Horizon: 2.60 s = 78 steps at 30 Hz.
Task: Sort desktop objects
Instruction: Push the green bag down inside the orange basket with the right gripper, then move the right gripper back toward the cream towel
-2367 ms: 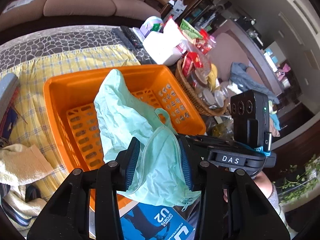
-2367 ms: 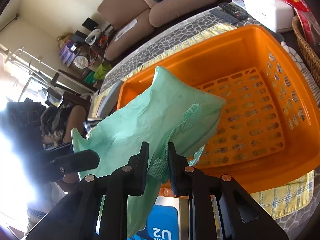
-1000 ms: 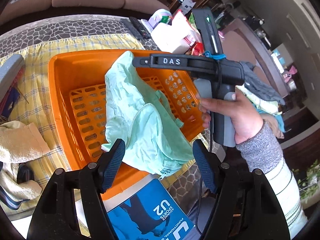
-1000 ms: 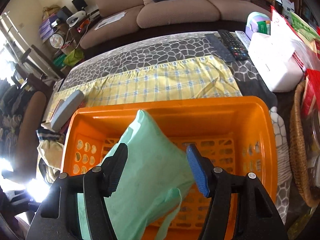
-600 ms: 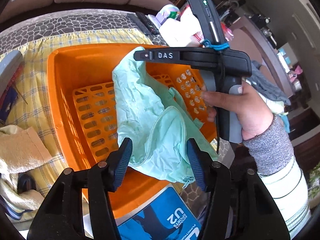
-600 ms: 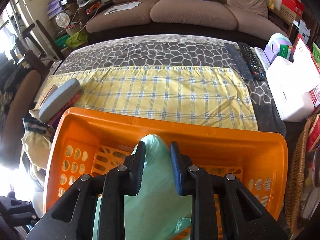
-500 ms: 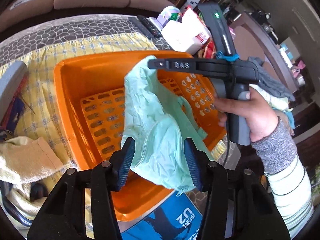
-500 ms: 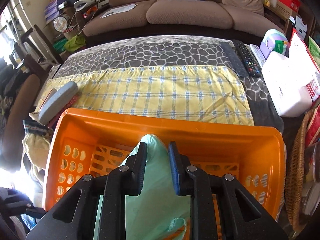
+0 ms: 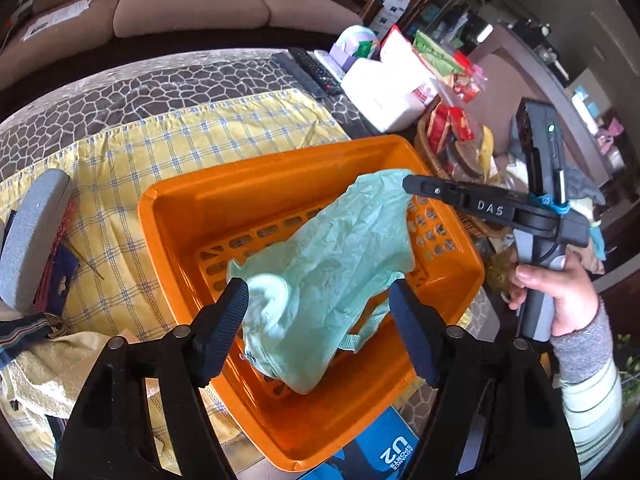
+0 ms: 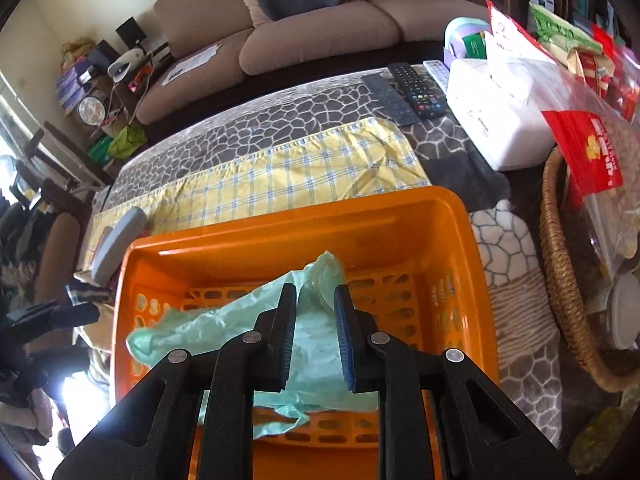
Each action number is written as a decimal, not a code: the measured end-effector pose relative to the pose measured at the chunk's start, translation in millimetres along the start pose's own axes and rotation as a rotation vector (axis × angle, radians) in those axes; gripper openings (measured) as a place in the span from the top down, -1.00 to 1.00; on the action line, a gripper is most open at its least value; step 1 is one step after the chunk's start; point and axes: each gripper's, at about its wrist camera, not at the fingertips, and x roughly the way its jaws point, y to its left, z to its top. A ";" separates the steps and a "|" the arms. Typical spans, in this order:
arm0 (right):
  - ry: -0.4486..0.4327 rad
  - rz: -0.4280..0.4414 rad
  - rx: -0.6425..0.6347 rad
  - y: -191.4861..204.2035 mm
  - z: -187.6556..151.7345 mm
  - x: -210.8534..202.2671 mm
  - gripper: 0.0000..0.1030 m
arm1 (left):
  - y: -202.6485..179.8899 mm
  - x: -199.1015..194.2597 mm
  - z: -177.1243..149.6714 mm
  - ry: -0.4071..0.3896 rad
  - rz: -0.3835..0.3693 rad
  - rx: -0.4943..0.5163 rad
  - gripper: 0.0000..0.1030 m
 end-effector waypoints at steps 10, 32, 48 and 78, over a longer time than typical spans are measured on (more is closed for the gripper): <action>0.021 -0.051 -0.040 -6.6 -1.3 1.9 0.46 | -6.2 57.3 -5.7 0.138 0.107 0.035 0.09; 0.027 -0.171 -0.110 -34.9 15.0 23.9 0.47 | -34.3 95.9 45.6 0.109 0.154 0.050 0.31; -0.049 -0.163 -0.085 -29.5 21.7 -3.0 -0.23 | -25.3 52.8 40.8 -0.001 0.158 -0.050 -0.93; -0.068 0.157 -0.325 242.2 -65.4 -40.5 -0.77 | 154.2 -194.7 -148.6 -0.204 0.266 -0.258 -1.00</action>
